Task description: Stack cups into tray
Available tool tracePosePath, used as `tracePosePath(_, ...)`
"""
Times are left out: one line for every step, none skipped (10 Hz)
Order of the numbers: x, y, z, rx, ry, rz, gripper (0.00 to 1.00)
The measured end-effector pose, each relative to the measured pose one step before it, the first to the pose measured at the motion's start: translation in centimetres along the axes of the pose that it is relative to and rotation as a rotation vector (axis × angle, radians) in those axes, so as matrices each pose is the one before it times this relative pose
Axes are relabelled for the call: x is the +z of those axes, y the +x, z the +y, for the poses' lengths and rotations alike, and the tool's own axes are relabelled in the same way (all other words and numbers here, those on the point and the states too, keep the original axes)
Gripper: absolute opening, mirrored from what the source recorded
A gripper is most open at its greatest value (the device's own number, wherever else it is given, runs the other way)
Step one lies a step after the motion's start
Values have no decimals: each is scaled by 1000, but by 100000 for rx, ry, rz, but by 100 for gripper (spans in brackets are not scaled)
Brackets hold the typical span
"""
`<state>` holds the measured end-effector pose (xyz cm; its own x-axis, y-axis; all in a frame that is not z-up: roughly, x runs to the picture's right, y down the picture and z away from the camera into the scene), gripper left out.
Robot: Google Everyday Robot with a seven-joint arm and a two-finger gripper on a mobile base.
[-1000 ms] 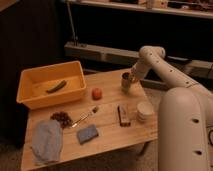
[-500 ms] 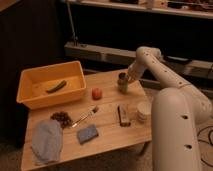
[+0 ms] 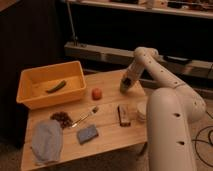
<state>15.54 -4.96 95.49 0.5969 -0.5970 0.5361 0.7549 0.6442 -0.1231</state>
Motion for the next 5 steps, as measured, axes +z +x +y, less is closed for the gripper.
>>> tracePosePath(-116,41,350,188,23,-799,80)
tracePosePath(-210,-33,247,470,582,-1234,80)
tracePosePath(-429,345,107,740,1942,-30,80)
tracePosePath(-319,29,-477,-441,979,-188,80)
tracePosePath(-472,266,-209,-308,947,-45,80)
